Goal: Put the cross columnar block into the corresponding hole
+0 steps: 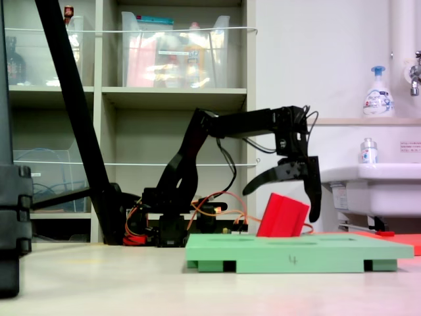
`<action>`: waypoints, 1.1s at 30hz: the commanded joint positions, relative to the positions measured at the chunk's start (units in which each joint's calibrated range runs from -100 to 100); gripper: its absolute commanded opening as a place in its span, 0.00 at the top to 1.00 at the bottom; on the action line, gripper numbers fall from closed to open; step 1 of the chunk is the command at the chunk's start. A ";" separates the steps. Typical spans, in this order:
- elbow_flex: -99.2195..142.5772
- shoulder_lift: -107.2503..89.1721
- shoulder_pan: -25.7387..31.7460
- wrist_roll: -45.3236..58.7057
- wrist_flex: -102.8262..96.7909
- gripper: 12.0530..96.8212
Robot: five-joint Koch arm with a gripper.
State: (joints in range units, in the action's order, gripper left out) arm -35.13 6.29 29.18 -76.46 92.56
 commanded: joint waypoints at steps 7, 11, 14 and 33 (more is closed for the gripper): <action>-2.06 -5.45 -0.83 1.76 2.63 0.02; -2.06 -7.13 -0.98 1.95 4.07 0.02; -2.06 -7.97 -0.98 1.95 5.42 0.02; -4.55 -36.46 -1.27 7.86 2.05 0.21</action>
State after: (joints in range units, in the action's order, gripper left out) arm -35.13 -19.29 28.21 -71.14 94.52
